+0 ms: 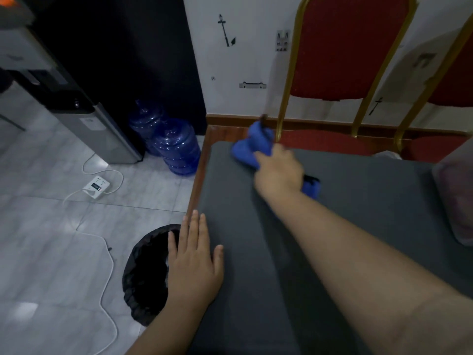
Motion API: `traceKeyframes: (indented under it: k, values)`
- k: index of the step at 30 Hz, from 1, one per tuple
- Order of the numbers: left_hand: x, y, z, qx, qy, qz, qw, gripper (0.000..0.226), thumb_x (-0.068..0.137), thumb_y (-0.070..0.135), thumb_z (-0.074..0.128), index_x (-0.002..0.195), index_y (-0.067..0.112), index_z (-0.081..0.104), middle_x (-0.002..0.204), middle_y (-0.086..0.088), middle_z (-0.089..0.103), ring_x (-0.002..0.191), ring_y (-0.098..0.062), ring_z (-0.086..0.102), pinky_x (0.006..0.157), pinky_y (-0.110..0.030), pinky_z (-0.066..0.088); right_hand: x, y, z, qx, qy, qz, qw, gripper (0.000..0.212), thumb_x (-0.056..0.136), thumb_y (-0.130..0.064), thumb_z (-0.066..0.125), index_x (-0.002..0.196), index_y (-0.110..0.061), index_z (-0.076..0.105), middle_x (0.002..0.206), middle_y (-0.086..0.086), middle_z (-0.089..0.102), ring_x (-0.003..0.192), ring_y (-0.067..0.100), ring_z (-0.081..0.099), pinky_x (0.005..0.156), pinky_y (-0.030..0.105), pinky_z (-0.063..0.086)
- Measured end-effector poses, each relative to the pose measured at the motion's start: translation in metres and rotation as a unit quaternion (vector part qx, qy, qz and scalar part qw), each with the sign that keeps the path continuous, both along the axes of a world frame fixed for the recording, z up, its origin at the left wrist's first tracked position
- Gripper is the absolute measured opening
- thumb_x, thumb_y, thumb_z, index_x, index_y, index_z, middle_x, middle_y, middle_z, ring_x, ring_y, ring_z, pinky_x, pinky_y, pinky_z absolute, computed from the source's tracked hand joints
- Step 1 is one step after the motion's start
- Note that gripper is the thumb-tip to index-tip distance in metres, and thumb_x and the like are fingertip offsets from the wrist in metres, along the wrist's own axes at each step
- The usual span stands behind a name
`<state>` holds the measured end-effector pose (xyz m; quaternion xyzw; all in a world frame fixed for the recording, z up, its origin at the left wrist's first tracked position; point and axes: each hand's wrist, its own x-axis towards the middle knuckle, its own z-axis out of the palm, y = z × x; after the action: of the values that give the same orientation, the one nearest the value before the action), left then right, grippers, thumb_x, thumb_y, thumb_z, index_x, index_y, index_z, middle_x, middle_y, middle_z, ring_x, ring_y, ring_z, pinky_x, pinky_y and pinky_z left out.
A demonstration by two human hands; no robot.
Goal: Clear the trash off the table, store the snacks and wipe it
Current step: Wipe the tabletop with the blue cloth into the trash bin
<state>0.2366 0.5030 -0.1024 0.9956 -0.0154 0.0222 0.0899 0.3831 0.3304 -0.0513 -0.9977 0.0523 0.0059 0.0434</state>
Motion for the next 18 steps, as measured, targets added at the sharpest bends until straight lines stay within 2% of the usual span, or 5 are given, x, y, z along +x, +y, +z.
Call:
traceKeyframes:
  k: [3,7,11,15,18]
  values:
    - [-0.001,0.000,0.002,-0.031,-0.015,0.000,0.999,0.066,0.087,0.036,0.032,0.143,0.002,0.023,0.150,-0.016,0.032,0.140,-0.024,0.017,0.111,-0.044,0.013,-0.043,0.050,-0.004,-0.001,-0.008,0.148,0.989,0.037,0.084,-0.025,0.056,0.120,-0.030,0.056,0.118,0.007,0.049,0.098,0.030,0.051,0.068,0.034,0.038]
    - [-0.002,0.002,0.005,-0.091,-0.029,-0.011,0.995,0.065,0.089,0.030,0.029,0.146,0.004,0.011,0.153,-0.016,0.025,0.142,-0.024,0.012,0.115,-0.040,0.008,-0.113,0.021,-0.009,0.024,-0.004,0.196,0.980,0.050,0.052,-0.023,0.077,0.101,-0.031,0.071,0.091,0.006,0.064,0.062,0.029,0.057,0.045,0.029,0.041]
    - [-0.002,0.003,0.005,-0.128,-0.020,-0.027,0.991,0.066,0.091,0.029,0.025,0.147,0.003,0.003,0.155,-0.012,0.015,0.144,-0.019,0.006,0.116,-0.035,0.002,-0.137,-0.069,-0.002,0.004,-0.002,0.013,1.000,0.043,0.073,-0.019,0.067,0.113,-0.034,0.066,0.100,0.015,0.059,0.077,0.039,0.059,0.059,0.040,0.051]
    - [-0.003,0.001,0.008,-0.160,-0.009,-0.032,0.987,0.064,0.089,0.038,0.011,0.143,0.011,-0.011,0.154,0.002,-0.008,0.144,-0.011,-0.011,0.117,-0.029,-0.010,-0.099,-0.134,0.007,-0.026,-0.019,-0.233,0.972,0.033,0.093,-0.024,0.042,0.124,-0.027,0.053,0.120,0.019,0.045,0.106,0.041,0.050,0.083,0.045,0.044]
    - [-0.001,0.002,0.009,-0.180,-0.011,-0.020,0.983,0.065,0.088,0.041,0.010,0.143,0.014,-0.012,0.153,0.004,-0.010,0.143,-0.009,-0.013,0.116,-0.025,-0.011,-0.059,-0.118,0.002,0.000,0.002,-0.277,0.961,0.030,0.091,-0.021,0.042,0.117,-0.022,0.056,0.122,0.018,0.043,0.111,0.041,0.047,0.088,0.045,0.044]
